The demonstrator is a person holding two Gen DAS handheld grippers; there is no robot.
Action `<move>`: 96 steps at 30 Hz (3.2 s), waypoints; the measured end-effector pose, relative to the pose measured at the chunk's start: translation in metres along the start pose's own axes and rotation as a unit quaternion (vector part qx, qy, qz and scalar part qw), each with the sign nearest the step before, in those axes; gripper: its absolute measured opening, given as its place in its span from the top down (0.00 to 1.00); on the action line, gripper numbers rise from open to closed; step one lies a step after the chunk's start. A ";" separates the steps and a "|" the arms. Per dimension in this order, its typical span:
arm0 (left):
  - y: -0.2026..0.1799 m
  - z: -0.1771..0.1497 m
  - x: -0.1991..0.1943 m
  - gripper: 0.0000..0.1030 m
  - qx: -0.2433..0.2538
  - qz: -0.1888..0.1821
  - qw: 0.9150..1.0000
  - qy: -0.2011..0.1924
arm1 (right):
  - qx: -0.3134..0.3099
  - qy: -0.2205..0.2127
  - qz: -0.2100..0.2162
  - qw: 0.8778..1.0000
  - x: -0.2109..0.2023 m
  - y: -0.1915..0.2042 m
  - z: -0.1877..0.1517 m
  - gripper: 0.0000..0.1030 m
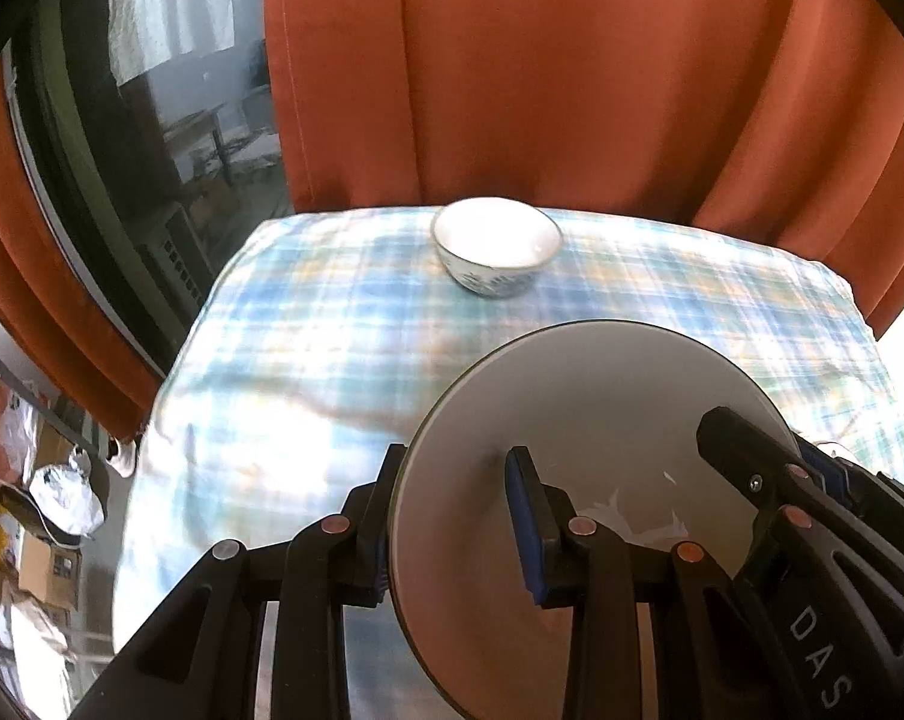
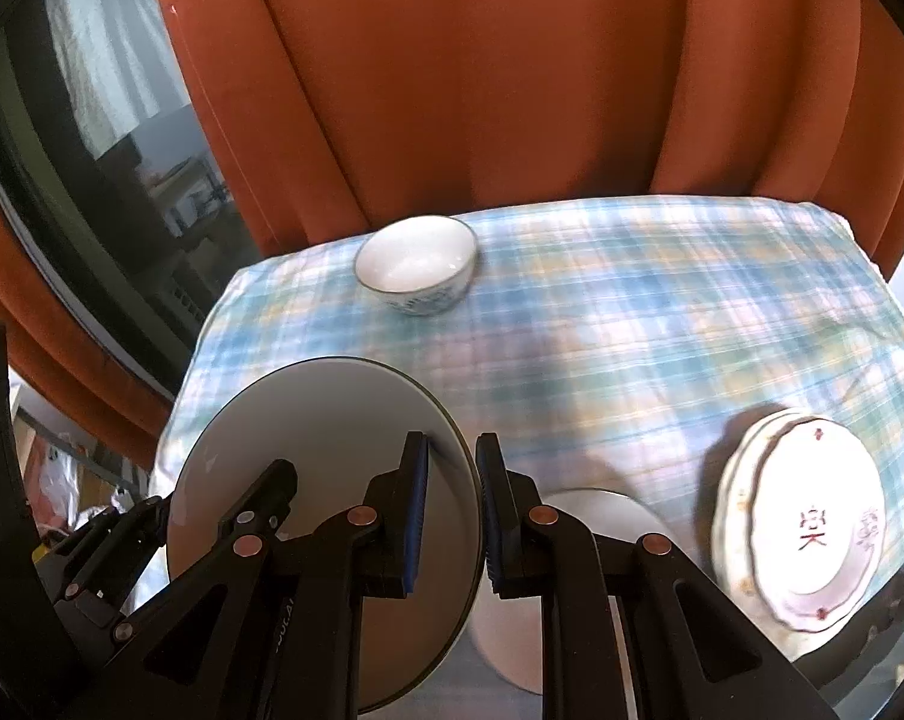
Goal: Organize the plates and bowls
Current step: 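Lower the second white bowl into the first bowl and open both grippers, then move both grippers over the nested white bowls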
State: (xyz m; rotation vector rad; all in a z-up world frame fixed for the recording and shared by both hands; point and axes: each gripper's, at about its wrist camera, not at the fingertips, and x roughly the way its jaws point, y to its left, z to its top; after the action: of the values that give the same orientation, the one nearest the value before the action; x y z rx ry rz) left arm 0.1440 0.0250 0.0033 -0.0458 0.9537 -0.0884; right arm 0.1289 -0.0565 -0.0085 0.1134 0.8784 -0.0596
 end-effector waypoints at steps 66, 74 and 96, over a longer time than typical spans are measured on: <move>-0.083 -0.071 0.066 0.66 -0.059 0.041 0.993 0.099 | -0.093 0.082 0.010 0.992 0.053 -0.105 -0.049 0.80; -0.079 -0.066 0.058 0.41 -0.034 0.015 0.996 0.080 | -0.068 0.094 0.024 0.993 0.050 -0.104 -0.051 0.54; 0.012 -0.012 0.005 0.27 0.020 -0.034 0.999 0.002 | -0.035 0.016 -0.038 0.999 0.003 -0.003 -0.023 0.26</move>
State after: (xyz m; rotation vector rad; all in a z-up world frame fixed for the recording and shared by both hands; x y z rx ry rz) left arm 0.1381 0.0366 -0.0088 -0.0413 0.9550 -0.1694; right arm 0.1128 -0.0566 -0.0261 0.0151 0.9161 -0.0987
